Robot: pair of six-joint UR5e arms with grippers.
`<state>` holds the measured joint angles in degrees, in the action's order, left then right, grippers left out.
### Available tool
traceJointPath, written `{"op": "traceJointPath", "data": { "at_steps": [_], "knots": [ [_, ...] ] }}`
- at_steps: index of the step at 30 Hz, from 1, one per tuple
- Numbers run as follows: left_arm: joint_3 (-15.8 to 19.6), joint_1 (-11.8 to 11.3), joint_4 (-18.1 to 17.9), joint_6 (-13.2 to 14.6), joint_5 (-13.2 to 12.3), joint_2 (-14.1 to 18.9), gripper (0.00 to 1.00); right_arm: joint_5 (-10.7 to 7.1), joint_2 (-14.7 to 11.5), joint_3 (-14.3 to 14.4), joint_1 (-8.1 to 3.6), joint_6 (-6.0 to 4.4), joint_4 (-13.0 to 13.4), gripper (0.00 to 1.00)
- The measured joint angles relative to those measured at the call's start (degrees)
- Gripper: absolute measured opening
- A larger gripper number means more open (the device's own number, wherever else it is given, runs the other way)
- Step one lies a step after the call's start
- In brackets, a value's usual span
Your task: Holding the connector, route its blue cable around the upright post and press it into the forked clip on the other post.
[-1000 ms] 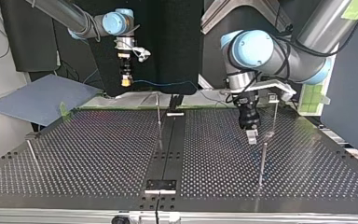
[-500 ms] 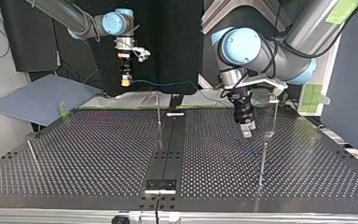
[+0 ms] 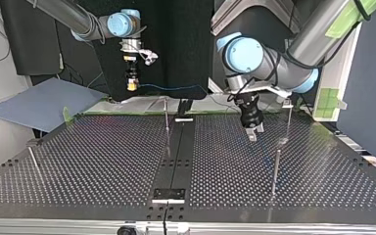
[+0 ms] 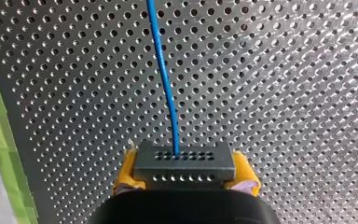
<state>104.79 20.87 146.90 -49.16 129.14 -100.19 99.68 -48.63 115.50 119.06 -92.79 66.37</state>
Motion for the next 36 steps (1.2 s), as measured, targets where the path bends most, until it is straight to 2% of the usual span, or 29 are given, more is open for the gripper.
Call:
{"op": "traceJointPath", "data": {
  "at_steps": [10,18,28,36],
  "knots": [
    [-2.52,-0.69,1.74,4.34,1.47,-0.15,1.00,0.00,-0.01,-0.03,0.00,-0.09,0.35,0.00],
    [-2.95,-1.22,1.64,5.59,0.77,-0.18,1.00,0.00,0.00,-0.05,-0.01,-0.09,0.43,0.00],
    [-5.31,-1.40,2.57,6.15,0.02,-0.34,1.00,0.00,0.00,-0.05,0.08,-0.06,0.24,0.00],
    [-7.76,-1.04,4.00,6.59,0.79,-2.77,1.00,0.00,0.01,-0.05,0.22,-0.05,0.15,0.00]
  ]
}}
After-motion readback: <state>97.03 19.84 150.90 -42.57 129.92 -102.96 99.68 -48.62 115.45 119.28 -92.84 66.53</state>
